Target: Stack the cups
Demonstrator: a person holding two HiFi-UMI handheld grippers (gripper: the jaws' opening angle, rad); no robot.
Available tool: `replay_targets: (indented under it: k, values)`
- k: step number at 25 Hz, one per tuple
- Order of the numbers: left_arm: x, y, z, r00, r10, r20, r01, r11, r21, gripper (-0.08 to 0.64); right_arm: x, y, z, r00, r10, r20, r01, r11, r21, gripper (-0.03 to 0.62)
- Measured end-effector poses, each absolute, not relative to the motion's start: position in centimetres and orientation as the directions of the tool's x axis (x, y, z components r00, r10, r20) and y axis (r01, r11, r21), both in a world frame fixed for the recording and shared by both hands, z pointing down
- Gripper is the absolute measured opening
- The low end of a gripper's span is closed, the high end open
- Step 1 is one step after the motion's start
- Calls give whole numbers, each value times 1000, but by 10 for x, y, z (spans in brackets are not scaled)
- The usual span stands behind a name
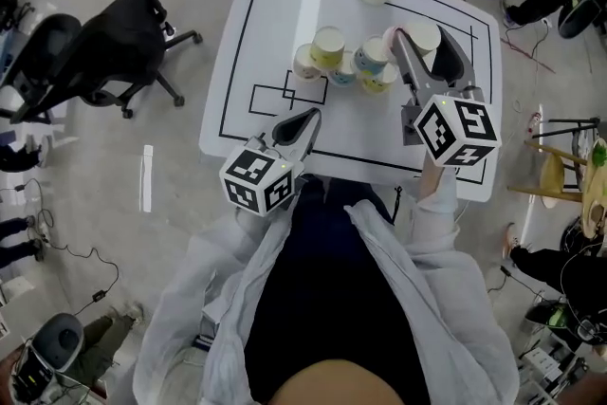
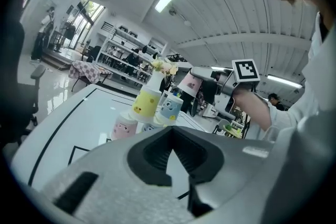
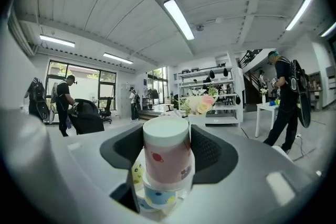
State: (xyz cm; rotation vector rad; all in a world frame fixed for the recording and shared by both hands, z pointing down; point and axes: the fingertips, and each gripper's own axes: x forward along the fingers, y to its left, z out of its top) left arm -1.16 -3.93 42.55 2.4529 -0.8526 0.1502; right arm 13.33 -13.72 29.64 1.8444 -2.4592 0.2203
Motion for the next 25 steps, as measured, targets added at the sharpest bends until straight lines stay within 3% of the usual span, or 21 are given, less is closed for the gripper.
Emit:
replay_targets:
  k: [14, 25]
  values:
    - [-39, -45, 433, 722, -636, 273, -678, -572, 461, -3, 60, -168, 315, -508, -820, 265, -860, 501, -97, 290]
    - [-42, -42, 436, 710, -647, 277, -689, -557, 463, -3, 54, -175, 327, -526, -796, 299, -848, 518, -111, 290]
